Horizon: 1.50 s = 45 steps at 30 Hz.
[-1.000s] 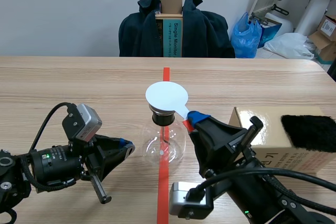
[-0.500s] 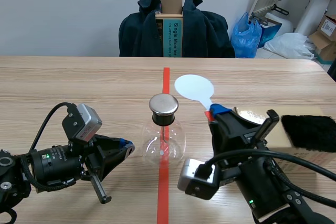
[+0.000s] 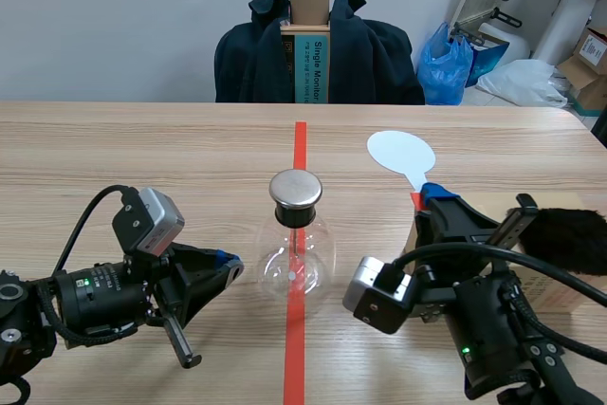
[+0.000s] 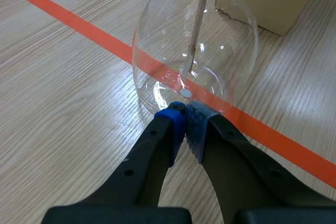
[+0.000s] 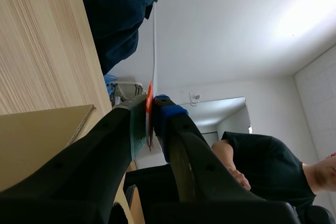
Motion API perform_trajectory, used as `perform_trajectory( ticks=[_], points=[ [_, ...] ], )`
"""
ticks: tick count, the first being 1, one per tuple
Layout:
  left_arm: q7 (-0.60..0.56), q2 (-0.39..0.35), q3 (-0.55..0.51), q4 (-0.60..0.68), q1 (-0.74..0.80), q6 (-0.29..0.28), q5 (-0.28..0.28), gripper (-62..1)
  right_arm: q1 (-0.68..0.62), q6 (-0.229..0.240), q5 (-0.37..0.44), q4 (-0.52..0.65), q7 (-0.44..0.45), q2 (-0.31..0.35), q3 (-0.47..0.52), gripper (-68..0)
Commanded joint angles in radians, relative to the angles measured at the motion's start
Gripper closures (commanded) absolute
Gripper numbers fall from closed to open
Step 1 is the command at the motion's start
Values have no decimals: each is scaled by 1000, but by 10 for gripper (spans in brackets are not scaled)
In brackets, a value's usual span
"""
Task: Do the electroscope experiment.
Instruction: 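Move the plate toward and away from the electroscope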
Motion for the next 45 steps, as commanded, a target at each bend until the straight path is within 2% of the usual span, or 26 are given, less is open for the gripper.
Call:
perform_trajectory(
  ticks=[1,6,17,25,28,45],
  points=[
    [-20,2,-4,24,-3,-2,-6,-30,11,-11,5,18,6,5,2,-8],
    [-20,2,-4,24,-3,-2,-6,-30,11,-11,4,18,83,5,2,-8],
    [-20,2,-4,24,-3,-2,-6,-30,11,-11,4,18,311,5,2,-8],
    [-20,2,-4,24,-3,-2,-6,-30,11,-11,4,18,412,5,2,-8],
    [-20,2,-4,24,-3,-2,-6,-30,11,-11,4,18,435,5,2,-8],
    [-20,2,-4,24,-3,-2,-6,-30,11,-11,4,18,434,5,2,-8]
  ],
)
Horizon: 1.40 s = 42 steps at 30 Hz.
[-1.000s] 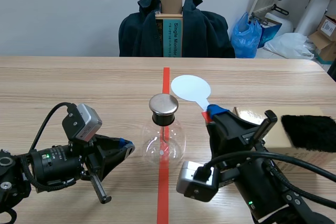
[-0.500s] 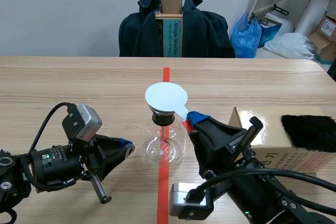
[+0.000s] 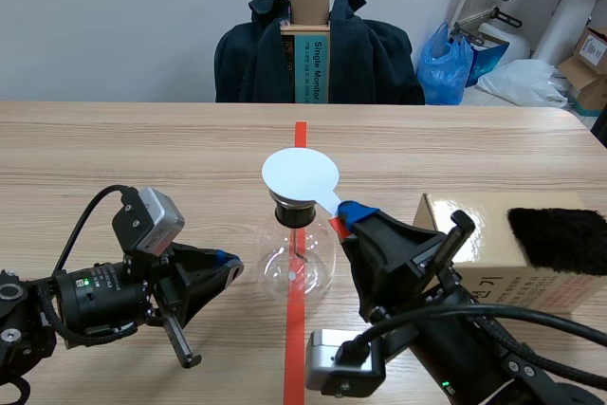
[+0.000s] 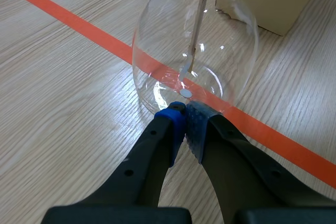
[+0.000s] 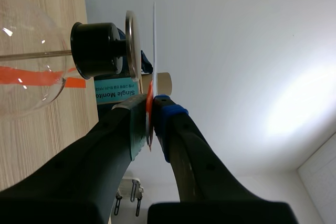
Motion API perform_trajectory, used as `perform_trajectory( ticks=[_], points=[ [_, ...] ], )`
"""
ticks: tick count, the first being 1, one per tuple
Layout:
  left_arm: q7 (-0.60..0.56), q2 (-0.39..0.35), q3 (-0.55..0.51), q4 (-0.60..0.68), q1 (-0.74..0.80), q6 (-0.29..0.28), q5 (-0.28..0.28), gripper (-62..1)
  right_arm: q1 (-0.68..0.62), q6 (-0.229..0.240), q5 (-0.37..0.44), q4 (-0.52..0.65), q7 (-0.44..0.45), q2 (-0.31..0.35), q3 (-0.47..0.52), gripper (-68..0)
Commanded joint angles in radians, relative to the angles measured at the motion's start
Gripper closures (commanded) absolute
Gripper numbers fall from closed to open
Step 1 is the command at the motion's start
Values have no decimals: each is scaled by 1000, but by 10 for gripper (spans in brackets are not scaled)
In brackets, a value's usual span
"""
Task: Do the electroscope experiment.
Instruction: 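Move the plate toward and away from the electroscope, then put the plate down on the right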
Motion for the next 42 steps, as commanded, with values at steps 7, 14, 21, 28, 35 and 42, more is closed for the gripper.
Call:
perform_trajectory(
  ticks=[7,14,21,28,35,42],
  points=[
    [-20,2,-4,24,0,-2,-6,-30,11,-11,7,18,-110,5,2,-8],
    [-20,2,-4,24,0,-2,-6,-30,11,-11,8,18,-304,5,2,-8],
    [-20,2,-4,24,0,-2,-6,-30,6,-23,8,20,-455,5,2,-8],
    [-20,2,-4,24,0,-2,-6,-30,-83,-27,15,122,-514,5,34,-8],
    [-20,2,-4,24,0,-2,-6,-30,-211,-32,15,194,-529,5,88,-8],
    [-21,0,-5,26,5,-2,-7,-30,-302,-40,15,188,-538,5,150,-8]
  ],
)
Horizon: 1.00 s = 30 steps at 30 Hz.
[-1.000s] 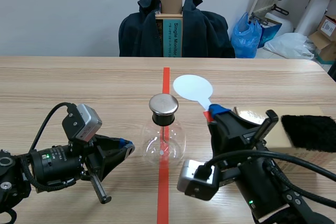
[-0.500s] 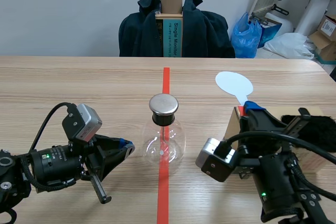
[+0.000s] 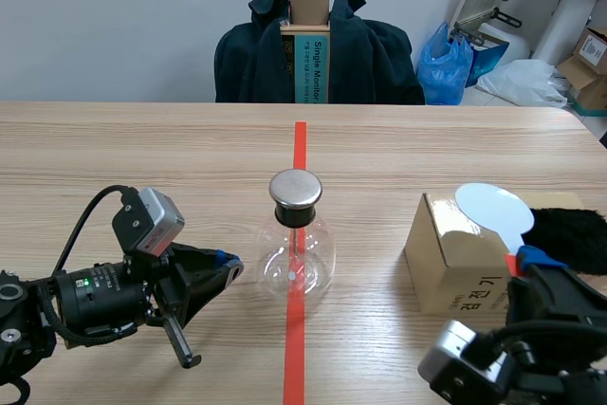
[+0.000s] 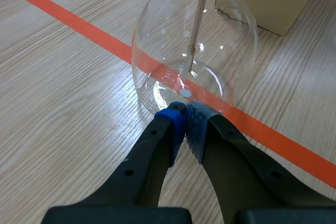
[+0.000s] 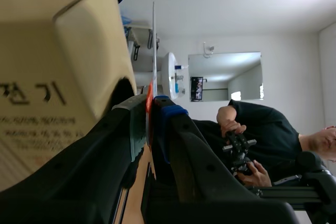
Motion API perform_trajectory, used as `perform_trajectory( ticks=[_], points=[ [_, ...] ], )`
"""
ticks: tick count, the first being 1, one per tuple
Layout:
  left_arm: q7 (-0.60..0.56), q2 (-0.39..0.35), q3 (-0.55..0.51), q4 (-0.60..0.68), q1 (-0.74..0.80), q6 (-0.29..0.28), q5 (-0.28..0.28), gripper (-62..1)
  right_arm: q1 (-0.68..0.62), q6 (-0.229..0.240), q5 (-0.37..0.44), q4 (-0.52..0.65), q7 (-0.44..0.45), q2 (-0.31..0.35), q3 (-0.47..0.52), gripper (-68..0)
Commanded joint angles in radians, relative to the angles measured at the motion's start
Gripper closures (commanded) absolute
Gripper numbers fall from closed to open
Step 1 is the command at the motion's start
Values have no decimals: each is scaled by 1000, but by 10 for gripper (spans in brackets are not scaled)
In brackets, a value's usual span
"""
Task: Do the electroscope experiment.
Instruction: 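Put the plate down on the right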
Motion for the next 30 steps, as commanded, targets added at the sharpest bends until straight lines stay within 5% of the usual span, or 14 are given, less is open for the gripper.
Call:
perform_trajectory(
  ticks=[1,11,19,25,27,30],
  points=[
    [-21,-3,-6,31,7,-2,-7,-30,19,-40,3,-3,-19,5,1,-8],
    [-16,-137,-141,322,240,-3,-43,-29,66,-40,3,-87,-42,5,1,-8],
    [-8,-276,-373,643,568,-6,-111,-29,92,-10,3,-127,-12,5,1,-8],
    [22,-300,-591,816,790,-51,-140,-33,92,-10,3,-127,-18,-3,-1,-9],
    [22,-300,-648,850,843,-73,-140,-98,92,-11,3,-127,-19,-3,-4,-15],
    [22,-299,-703,887,890,-116,-139,-327,92,-11,3,-127,-19,-3,-4,-90]
  ],
)
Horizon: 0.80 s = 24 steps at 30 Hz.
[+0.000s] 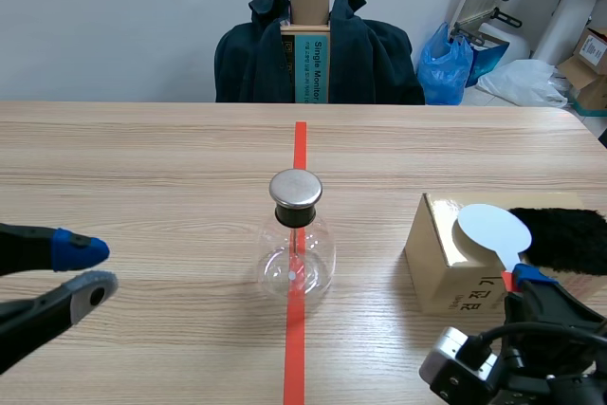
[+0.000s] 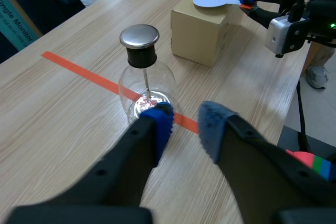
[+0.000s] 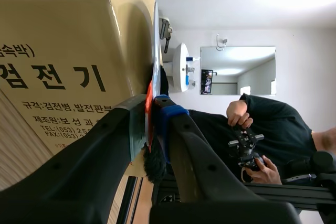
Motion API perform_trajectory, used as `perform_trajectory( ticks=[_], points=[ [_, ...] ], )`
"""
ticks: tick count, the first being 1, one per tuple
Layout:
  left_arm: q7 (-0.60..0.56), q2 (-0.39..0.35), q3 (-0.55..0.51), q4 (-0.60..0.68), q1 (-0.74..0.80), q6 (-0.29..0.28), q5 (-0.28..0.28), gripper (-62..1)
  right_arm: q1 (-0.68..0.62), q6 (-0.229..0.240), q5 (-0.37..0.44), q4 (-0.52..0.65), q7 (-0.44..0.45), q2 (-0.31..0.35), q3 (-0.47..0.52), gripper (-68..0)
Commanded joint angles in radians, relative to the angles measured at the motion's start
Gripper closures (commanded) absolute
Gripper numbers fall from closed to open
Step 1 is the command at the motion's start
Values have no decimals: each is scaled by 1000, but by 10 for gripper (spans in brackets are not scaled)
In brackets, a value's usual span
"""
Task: Do the electroscope experiment.
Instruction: 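Put the plate down on the right, then return to the home posture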
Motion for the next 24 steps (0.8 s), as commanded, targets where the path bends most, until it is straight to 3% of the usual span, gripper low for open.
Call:
perform_trajectory(
  ticks=[1,2,3,6,10,14,21,24],
  points=[
    [-16,11,4,7,-3,-14,-10,-430,3,-13,0,14,-6,0,-4,-123],
    [-18,14,-3,11,4,-13,-10,-546,3,-13,0,14,-6,0,-6,-163],
    [-19,18,-10,13,10,-13,-10,-623,0,-13,0,14,-7,0,-6,-203],
    [-20,34,-12,13,16,-13,-5,-623,-8,-13,6,14,-8,0,-5,-352],
    [-21,42,-12,14,47,-13,-3,-623,-22,-13,98,14,-10,0,-5,-665],
    [-22,47,-12,14,65,-13,-3,-623,-74,-21,259,31,-7,5,-5,-679],
    [-28,47,-12,14,65,-13,-3,-623,-241,-13,806,176,-30,56,-3,-679],
    [-28,47,-12,14,65,-13,-3,-623,-293,-13,983,289,-26,104,15,-679]
  ],
)
